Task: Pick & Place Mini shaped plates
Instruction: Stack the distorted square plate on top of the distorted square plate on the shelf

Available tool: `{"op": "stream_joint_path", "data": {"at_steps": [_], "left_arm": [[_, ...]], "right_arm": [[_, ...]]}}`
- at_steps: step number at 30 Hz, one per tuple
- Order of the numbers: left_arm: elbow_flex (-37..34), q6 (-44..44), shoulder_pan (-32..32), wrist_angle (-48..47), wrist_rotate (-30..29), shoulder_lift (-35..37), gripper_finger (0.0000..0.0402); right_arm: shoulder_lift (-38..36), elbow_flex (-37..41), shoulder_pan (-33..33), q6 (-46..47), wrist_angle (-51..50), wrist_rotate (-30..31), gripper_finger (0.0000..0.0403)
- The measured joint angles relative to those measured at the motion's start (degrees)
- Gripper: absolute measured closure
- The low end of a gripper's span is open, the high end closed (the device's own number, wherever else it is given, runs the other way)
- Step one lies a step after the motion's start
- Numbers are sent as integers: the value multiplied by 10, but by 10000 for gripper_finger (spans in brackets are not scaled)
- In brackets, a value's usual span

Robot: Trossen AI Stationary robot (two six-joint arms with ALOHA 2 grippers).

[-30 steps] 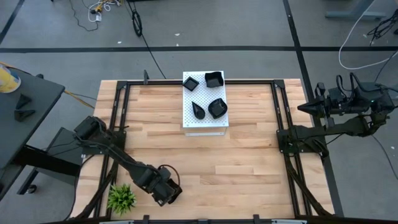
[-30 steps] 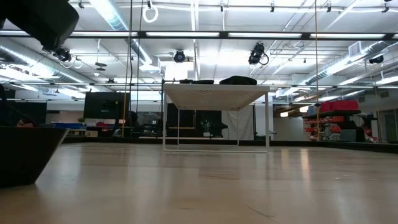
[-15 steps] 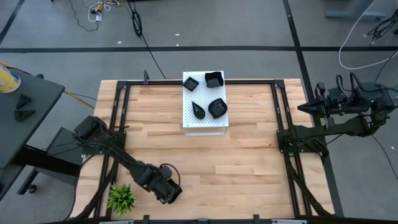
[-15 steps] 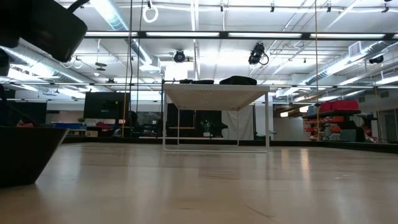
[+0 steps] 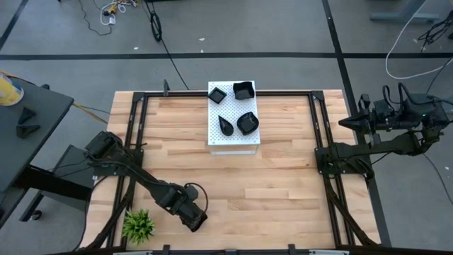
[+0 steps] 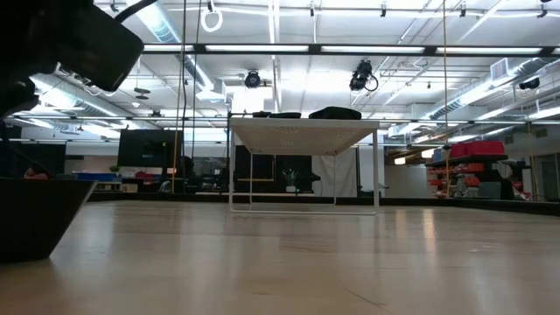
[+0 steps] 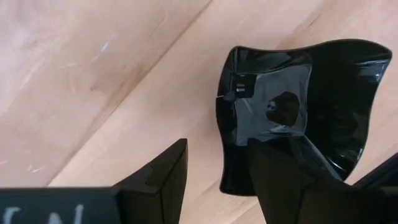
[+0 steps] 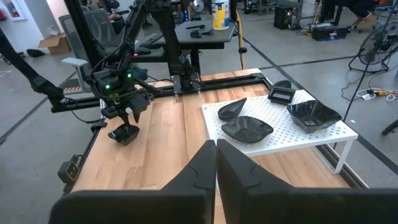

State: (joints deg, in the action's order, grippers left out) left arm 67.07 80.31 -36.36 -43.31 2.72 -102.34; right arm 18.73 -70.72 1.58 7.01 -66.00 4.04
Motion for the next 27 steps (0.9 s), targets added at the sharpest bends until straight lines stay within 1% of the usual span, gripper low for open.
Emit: {"op": "stream_joint_path", "data": {"at_steps": [7, 15, 23, 27], "left_arm": [[0, 0, 1, 1, 15, -10, 229], [1, 3, 2, 31, 18, -18, 229], [0, 5, 1, 32, 26, -23, 229], [0, 4, 2, 32, 48, -23, 238]], "right_arm": [[0, 0, 0, 0, 0, 0, 384], [0, 0, 0, 0, 0, 0, 384], [0, 0, 0, 0, 0, 0, 384], [0, 0, 0, 0, 0, 0, 384]]}}
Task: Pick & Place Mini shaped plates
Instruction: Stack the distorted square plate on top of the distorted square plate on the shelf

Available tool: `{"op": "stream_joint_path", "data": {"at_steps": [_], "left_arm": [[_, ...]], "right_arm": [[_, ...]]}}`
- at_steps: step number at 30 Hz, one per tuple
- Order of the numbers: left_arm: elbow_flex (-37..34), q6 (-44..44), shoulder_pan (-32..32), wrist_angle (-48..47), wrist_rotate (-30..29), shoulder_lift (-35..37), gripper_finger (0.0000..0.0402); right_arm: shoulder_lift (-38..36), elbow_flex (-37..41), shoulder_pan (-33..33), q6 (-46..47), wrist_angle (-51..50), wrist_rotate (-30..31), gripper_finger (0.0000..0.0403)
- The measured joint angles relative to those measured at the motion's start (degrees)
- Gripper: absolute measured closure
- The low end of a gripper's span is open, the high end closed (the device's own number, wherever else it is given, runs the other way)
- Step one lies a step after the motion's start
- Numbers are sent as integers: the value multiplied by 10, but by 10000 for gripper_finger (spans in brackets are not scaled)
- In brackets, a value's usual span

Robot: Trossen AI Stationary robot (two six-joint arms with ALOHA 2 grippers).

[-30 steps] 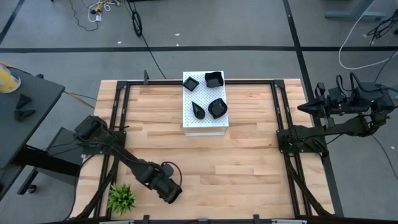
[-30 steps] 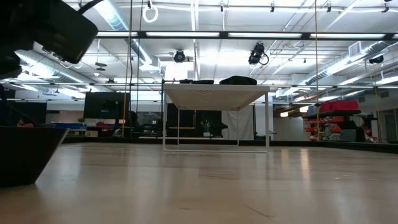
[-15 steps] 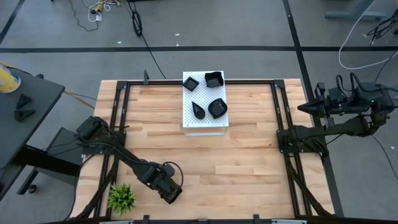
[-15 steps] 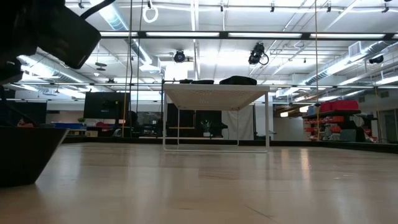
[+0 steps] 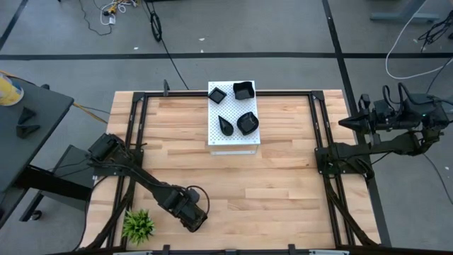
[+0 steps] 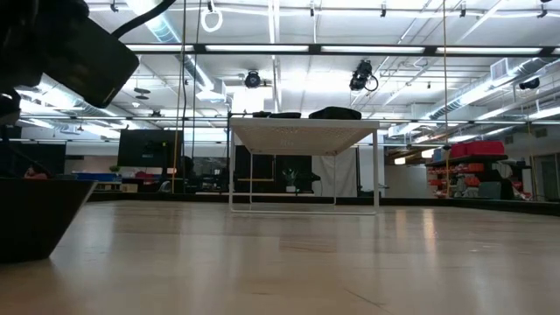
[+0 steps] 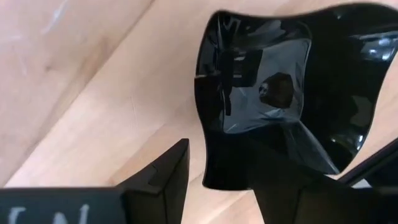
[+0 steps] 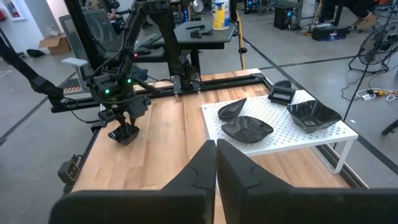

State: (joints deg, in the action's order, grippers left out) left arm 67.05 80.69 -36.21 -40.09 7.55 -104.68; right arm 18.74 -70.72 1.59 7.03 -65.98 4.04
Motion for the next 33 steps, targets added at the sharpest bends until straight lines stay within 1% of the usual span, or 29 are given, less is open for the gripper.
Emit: {"op": "stream_joint_path", "data": {"at_steps": [16, 24, 28, 33], "left_arm": [[0, 1, 0, 0, 8, 1, 342], [0, -4, 0, -1, 14, 2, 387], [1, -11, 1, 0, 14, 9, 397], [1, -23, 4, -5, 17, 21, 390]], "right_arm": [[0, 0, 0, 0, 0, 0, 384], [0, 0, 0, 0, 0, 0, 384], [0, 0, 0, 0, 0, 0, 384], [0, 0, 0, 0, 0, 0, 384]]}}
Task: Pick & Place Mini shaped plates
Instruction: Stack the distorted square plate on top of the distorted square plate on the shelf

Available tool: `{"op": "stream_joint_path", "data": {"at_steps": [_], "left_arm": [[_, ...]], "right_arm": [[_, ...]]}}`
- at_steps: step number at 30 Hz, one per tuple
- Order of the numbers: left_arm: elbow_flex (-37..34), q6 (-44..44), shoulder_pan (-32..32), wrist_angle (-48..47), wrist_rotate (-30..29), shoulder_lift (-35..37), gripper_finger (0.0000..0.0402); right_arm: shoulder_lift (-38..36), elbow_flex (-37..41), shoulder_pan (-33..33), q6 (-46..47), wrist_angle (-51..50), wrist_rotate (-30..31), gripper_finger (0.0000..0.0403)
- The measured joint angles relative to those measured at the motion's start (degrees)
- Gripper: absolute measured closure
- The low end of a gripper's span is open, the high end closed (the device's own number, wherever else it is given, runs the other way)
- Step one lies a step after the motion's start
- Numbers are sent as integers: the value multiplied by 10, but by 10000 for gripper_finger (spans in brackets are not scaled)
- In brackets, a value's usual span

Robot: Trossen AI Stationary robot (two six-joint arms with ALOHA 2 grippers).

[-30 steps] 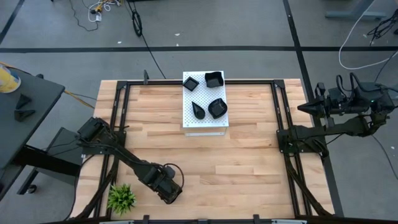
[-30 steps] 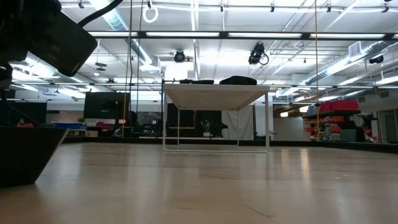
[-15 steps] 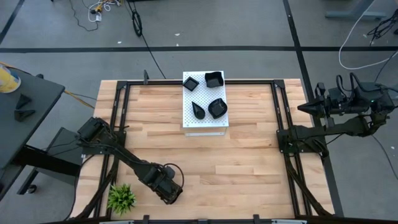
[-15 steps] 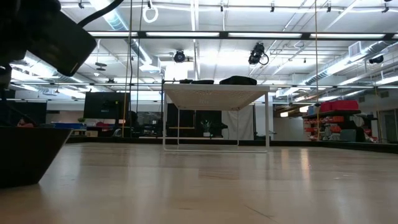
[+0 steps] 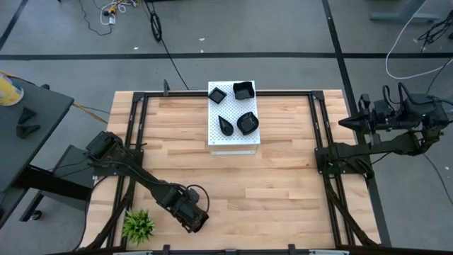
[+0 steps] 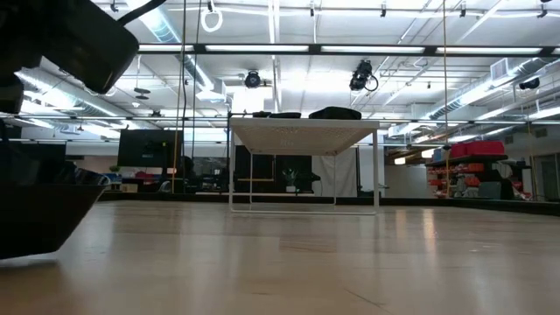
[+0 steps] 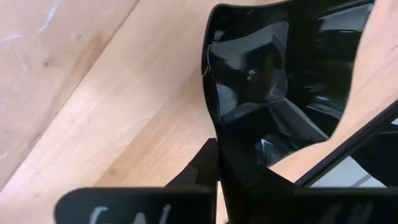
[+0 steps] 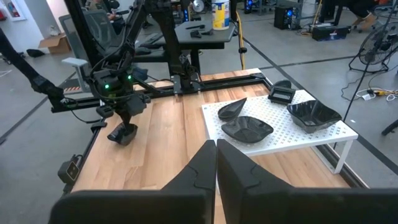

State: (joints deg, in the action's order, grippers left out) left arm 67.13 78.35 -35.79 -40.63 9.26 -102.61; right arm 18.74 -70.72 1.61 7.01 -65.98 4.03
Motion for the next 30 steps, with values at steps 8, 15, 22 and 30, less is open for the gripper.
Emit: {"op": "stream_joint_path", "data": {"at_steps": [8, 15, 22, 30], "left_arm": [[0, 5, 6, -1, 11, 20, 396], [0, 5, 18, -4, 20, 47, 397], [0, 5, 51, -16, 26, 94, 395], [1, 35, 130, -16, 20, 157, 395]], "right_arm": [[0, 0, 0, 0, 0, 0, 384], [0, 0, 0, 0, 0, 0, 384], [0, 0, 0, 0, 0, 0, 384], [0, 0, 0, 0, 0, 0, 384]]}}
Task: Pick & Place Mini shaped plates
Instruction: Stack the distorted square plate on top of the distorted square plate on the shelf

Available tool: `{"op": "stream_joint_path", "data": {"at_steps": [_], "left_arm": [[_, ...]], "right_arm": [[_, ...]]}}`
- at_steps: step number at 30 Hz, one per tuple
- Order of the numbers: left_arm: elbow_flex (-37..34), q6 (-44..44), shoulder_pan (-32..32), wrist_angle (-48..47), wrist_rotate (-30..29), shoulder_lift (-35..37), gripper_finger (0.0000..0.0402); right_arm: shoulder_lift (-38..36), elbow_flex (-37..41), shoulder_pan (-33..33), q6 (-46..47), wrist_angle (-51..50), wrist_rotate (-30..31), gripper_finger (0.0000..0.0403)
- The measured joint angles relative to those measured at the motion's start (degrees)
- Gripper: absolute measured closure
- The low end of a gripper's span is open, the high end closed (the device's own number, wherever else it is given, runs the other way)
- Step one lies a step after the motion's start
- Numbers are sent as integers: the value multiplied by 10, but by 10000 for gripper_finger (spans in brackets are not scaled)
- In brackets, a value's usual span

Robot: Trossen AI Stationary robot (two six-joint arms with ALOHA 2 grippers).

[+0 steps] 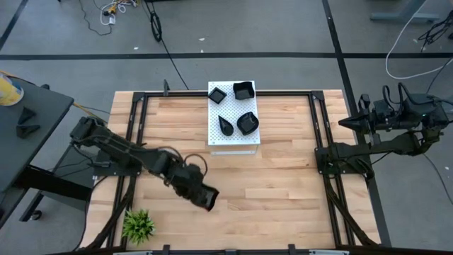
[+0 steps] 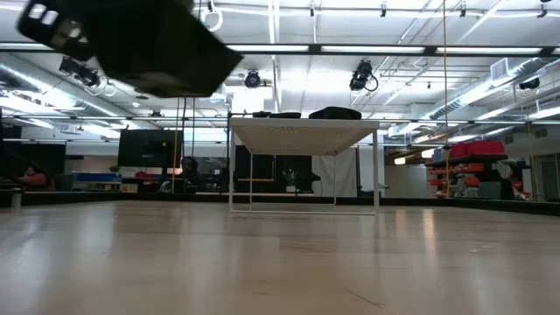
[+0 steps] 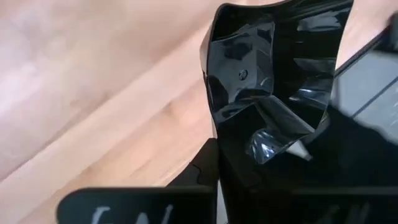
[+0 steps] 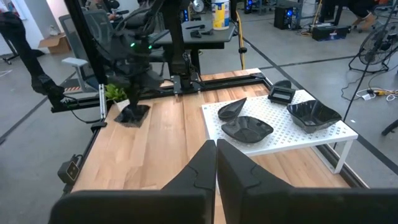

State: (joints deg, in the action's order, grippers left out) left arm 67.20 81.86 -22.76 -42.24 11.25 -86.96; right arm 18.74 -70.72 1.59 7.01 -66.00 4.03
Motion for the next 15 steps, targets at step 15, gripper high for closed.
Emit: {"op": "stream_joint_path", "data": {"at_steps": [15], "left_arm": [[90, -20, 192, 0, -95, 13, 398]], "right_arm": [[0, 0, 0, 0, 0, 0, 384]]}}
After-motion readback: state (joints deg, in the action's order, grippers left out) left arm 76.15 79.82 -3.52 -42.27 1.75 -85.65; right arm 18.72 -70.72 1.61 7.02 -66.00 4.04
